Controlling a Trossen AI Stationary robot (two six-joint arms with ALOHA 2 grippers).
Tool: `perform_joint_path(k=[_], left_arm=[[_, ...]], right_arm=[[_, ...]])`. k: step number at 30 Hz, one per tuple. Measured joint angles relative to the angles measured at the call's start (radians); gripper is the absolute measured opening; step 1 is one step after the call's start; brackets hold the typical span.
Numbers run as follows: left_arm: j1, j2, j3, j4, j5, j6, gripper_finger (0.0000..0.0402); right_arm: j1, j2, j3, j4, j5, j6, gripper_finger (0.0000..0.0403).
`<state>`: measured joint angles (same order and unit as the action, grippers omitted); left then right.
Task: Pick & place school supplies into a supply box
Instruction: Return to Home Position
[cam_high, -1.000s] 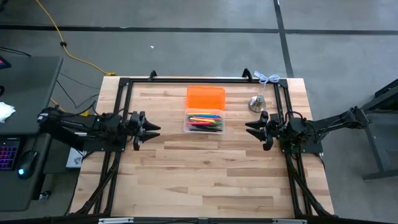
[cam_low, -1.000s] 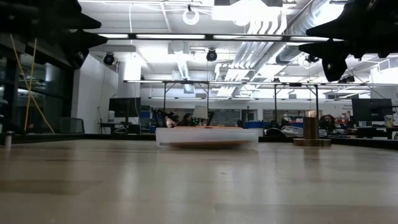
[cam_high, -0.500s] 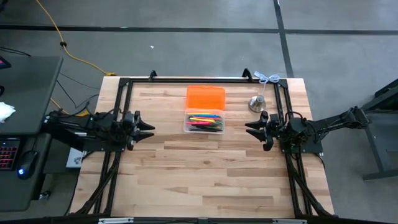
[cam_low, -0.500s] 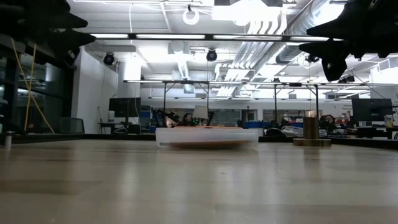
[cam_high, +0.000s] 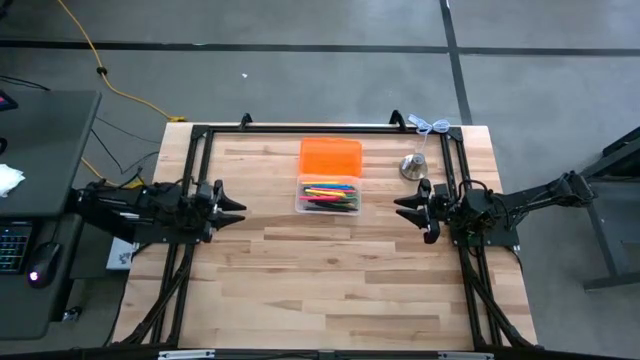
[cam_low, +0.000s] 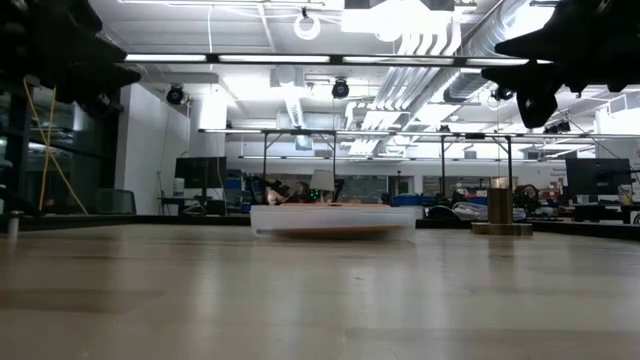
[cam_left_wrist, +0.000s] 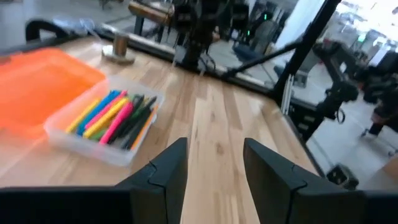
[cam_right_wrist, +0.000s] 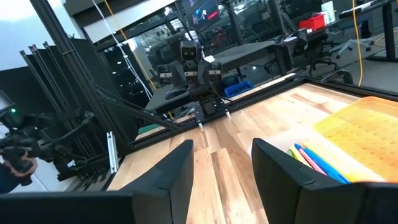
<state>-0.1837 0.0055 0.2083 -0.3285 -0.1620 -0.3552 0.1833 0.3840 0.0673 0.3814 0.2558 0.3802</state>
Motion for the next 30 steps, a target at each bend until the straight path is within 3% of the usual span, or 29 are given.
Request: perform_joint_path(k=[6, 13, 24, 30], left_arm=[[0.0, 0.001, -0.063, 0.033, 0.041, -0.008, 0.0182], [0.0, 0.001, -0.082, 0.031, 0.07, -0.009, 0.0182], [0.0, 0.001, -0.082, 0.003, 0.09, 0.004, 0.0182], [0.0, 0.001, -0.082, -0.005, 0.085, 0.01, 0.0182]], right_arm=[[-0.005, 0.0, 0.0, 0.005, -0.006, -0.021, 0.014], [-0.036, 0.0, 0.0, 0.005, -0.248, -0.017, 0.014], [-0.107, -0.131, 0.0, 0.004, -0.263, -0.115, 0.014], [-0.114, -0.257, 0.0, -0.141, -0.263, -0.098, 0.014]])
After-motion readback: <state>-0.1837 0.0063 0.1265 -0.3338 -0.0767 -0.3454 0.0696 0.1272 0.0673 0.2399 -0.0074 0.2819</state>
